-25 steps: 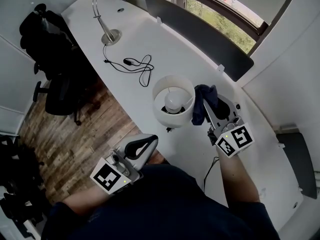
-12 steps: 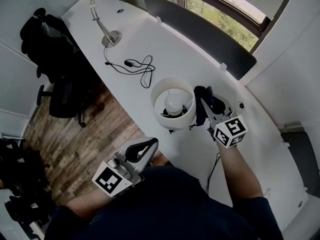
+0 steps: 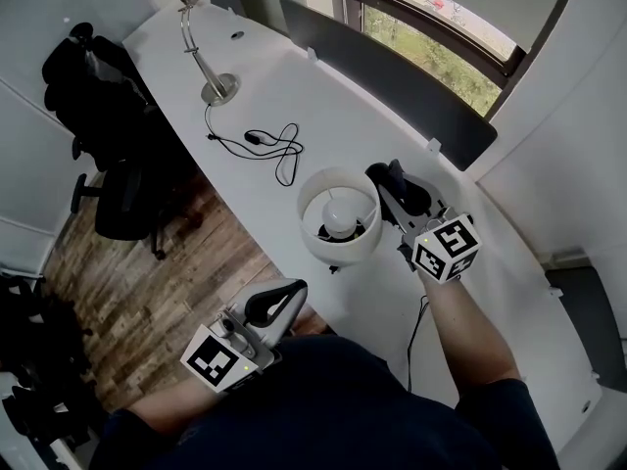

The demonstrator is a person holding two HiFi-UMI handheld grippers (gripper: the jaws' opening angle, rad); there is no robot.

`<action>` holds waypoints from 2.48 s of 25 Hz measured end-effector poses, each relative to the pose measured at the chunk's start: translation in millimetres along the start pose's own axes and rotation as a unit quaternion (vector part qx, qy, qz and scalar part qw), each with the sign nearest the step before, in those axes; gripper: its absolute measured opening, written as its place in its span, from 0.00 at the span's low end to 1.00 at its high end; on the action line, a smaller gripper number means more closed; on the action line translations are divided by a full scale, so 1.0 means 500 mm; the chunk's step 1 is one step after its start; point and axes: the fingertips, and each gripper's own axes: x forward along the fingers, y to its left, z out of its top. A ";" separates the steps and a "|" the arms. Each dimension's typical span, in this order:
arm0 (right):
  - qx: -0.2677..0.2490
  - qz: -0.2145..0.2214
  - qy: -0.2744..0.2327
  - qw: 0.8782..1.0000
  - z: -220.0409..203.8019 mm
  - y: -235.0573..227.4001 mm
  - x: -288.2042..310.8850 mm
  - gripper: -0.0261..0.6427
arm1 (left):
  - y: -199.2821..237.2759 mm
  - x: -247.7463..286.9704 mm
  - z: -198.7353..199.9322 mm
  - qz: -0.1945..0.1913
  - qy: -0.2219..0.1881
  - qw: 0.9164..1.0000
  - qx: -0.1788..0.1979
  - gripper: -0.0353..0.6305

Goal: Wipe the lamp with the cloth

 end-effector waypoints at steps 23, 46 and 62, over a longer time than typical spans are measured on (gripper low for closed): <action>-0.079 -0.046 -0.091 0.992 0.257 0.076 -0.087 0.18 | -0.006 -0.078 0.014 -0.040 -0.039 0.998 -0.012 0.06; -0.044 -0.101 -0.090 0.990 0.183 0.535 -0.190 0.18 | -0.040 -0.318 0.039 -0.157 -0.061 0.986 0.000 0.06; -0.008 -0.040 -0.062 0.997 0.107 0.726 -0.134 0.18 | -0.035 -0.377 0.032 -0.162 -0.070 0.984 -0.006 0.06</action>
